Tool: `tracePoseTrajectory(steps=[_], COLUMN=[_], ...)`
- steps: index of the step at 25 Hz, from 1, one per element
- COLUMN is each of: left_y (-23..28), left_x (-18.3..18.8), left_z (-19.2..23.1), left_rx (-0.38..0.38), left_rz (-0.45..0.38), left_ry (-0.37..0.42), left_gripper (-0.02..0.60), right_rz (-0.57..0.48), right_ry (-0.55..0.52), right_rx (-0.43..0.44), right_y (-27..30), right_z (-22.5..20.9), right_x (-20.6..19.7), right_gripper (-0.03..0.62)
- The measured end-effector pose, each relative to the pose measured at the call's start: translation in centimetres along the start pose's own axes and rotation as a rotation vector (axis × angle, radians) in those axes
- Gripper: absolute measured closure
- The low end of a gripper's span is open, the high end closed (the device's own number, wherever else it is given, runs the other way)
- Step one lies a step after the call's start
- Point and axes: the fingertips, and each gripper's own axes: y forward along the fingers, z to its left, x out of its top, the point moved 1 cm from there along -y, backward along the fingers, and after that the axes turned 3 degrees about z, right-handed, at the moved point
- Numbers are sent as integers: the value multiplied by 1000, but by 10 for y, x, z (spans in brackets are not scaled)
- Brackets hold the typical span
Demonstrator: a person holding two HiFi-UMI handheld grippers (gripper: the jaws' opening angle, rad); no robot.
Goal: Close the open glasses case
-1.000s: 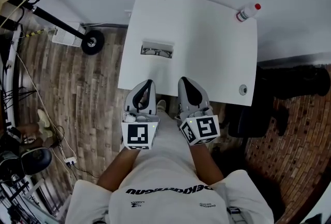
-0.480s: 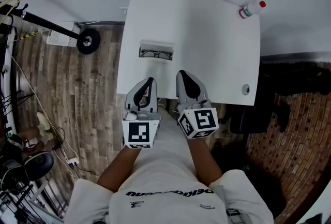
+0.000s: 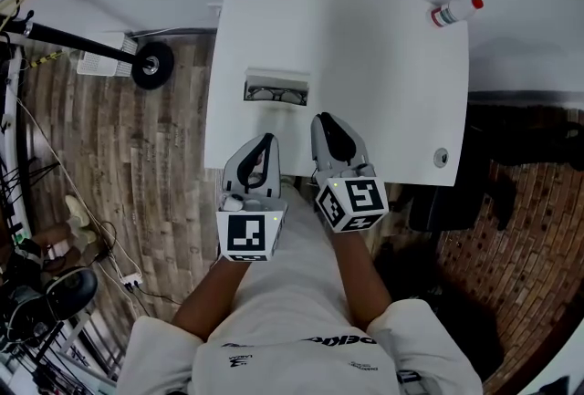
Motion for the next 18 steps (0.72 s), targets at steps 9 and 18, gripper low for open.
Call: tracePoseTrajectory(steps=[9,18], left_y=[22,41], left_x=[-17,-32], left_z=[4,9], left_rx=[-14,-26], left_rz=[32,61], left_ry=[-12,-8], left_gripper=[583,583], right_rz=[62,104], right_ry=[30,32], right_rx=[-5,2], right_y=[38,68], right_z=[-25,-41], right_x=[-23,-39], right_gripper=[546,531])
